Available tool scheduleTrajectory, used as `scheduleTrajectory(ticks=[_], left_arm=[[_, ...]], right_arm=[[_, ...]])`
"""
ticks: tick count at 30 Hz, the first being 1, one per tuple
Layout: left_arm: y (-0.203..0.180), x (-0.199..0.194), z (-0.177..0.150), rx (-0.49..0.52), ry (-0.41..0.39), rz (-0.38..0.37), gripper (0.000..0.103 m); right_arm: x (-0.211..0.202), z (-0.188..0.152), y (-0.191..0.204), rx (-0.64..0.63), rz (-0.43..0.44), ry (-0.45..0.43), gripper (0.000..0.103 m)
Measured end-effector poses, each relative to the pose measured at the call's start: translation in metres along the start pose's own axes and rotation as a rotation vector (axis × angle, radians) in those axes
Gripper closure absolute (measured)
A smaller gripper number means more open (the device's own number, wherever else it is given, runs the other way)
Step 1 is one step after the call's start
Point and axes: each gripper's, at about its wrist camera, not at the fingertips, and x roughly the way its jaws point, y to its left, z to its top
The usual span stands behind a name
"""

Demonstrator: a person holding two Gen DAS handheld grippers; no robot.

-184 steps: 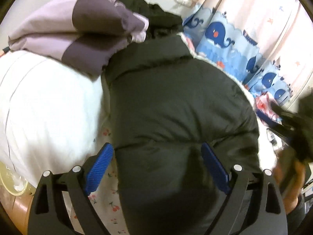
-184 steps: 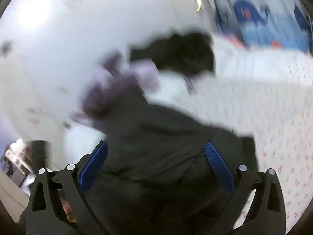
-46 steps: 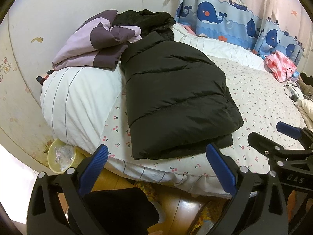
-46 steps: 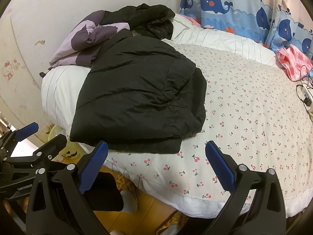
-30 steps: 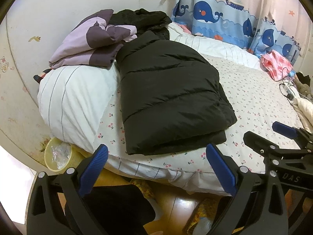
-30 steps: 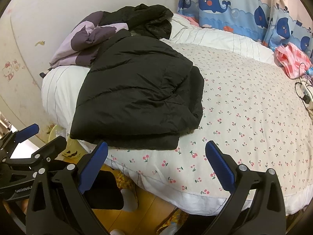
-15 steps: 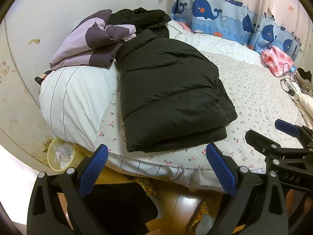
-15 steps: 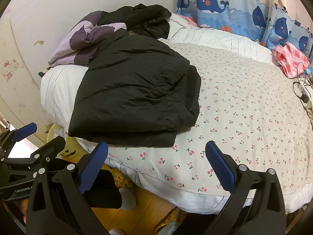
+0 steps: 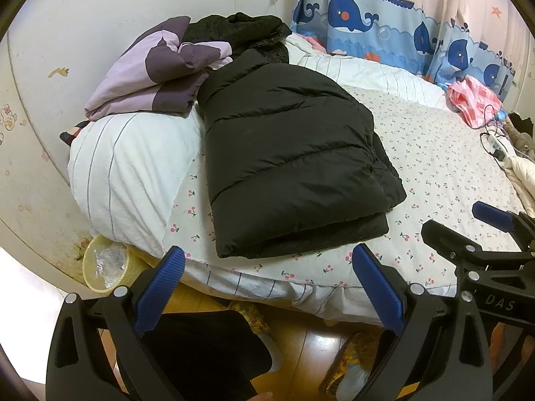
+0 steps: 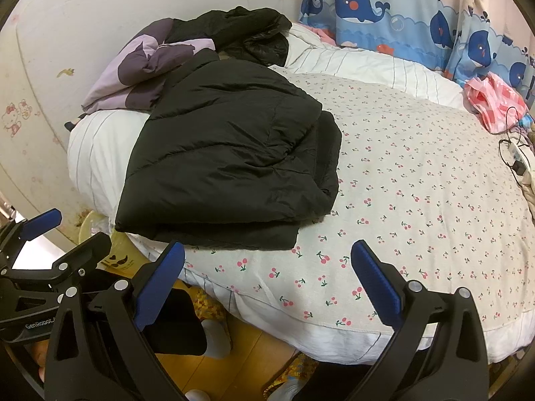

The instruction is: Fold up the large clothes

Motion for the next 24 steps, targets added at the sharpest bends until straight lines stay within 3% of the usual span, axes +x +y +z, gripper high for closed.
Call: scheduleTrajectory(ticks=[24], left_arm=[[0.0013,0.0013,0.0002,0.004,0.003,0.017,0.007]], right_arm=[[-0.0026,-0.0014,0.0019,0.005,-0.005,-0.005,0.007]])
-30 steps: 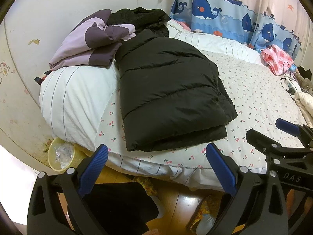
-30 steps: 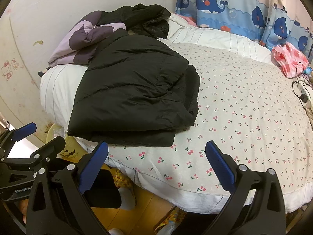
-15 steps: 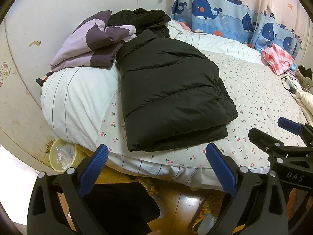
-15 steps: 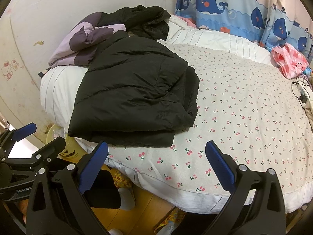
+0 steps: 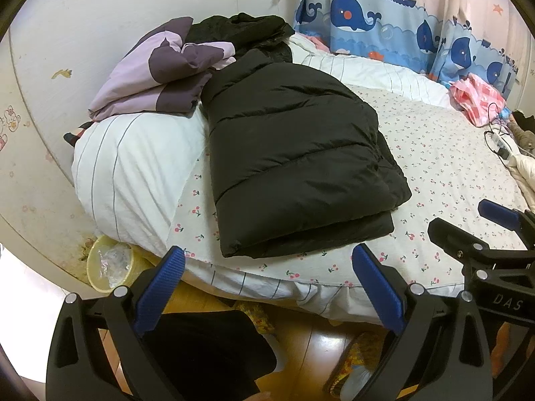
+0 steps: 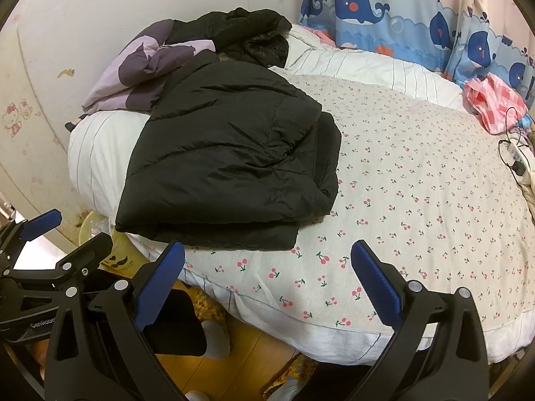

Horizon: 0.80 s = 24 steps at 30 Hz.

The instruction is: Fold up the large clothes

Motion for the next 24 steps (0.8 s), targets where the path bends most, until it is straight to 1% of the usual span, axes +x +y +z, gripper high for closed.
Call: scheduleTrajectory(ticks=[8,24], left_arm=[[0.0002,0.0001,-0.0007,-0.002,-0.002,-0.011,0.007],[-0.0015,0.0030,-0.0028,-0.001,0.008,-0.008,0.007]], right_arm=[[0.0002,-0.0001,-0.0002,-0.001,-0.001,-0.001,0.007],[0.0012,-0.0003,-0.0005,-0.001,-0.005,0.001,0.007]])
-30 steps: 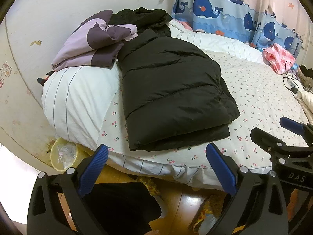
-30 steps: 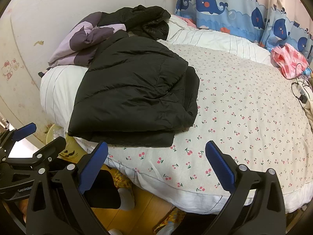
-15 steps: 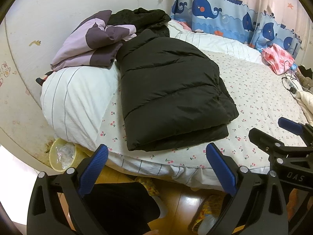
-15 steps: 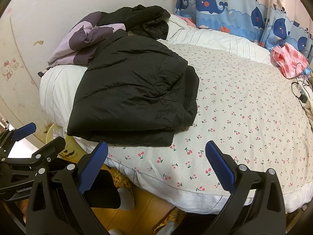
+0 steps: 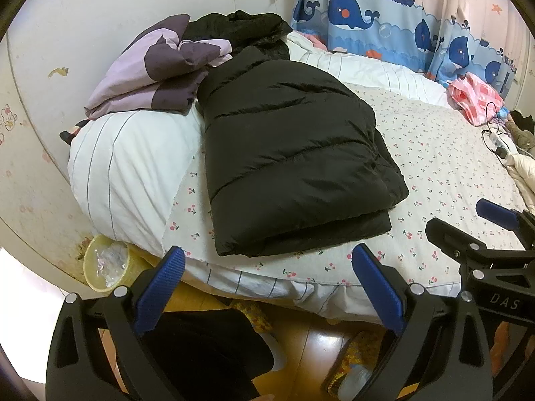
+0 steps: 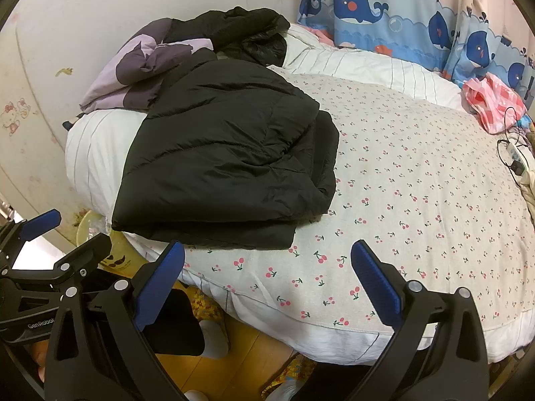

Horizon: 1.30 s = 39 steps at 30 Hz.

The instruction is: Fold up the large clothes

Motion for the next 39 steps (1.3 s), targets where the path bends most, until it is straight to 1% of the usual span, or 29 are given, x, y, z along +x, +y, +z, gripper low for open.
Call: scheduleTrajectory(ticks=[5,15,21,39], left_arm=[[-0.002,0.002,-0.001,0.009,0.002,0.020,0.007],[-0.003,0.005,-0.001,0.008,0.010,0.020,0.007],[-0.003,0.008,-0.002,-0.002,0.015,0.007,0.007],[-0.009,0.015,-0.002,0.017,0.029,0.035,0.007]], right_arm=[[0.000,-0.001,0.000,0.001,-0.001,0.001,0.007],[0.003,-0.003,-0.002,0.004,0.002,0.005,0.007],[0.004,-0.003,-0.002,0.005,0.003,0.007,0.007],[0.013,-0.007,-0.009,0.009,0.009,0.019,0.007]])
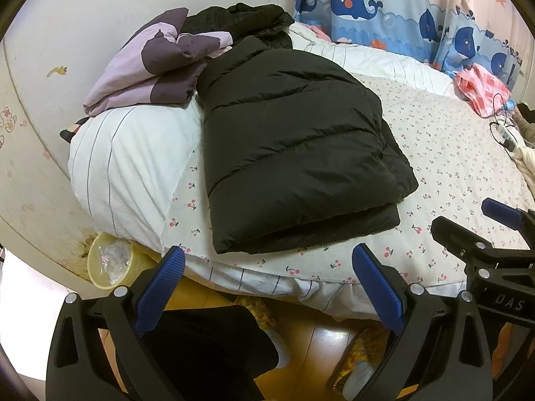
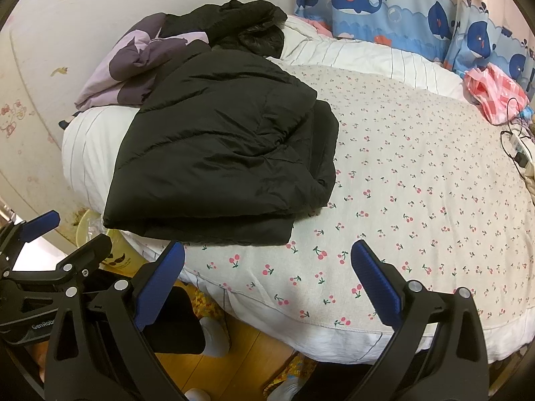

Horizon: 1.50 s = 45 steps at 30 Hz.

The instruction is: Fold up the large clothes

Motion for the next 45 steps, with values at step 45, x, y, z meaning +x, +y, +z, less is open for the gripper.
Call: scheduleTrajectory(ticks=[45], left_arm=[[-0.017,-0.016,-0.003,0.002,-0.013,-0.030,0.007]], right_arm=[[-0.014,-0.007,-0.023,0.036,0.035,-0.030,0.007]])
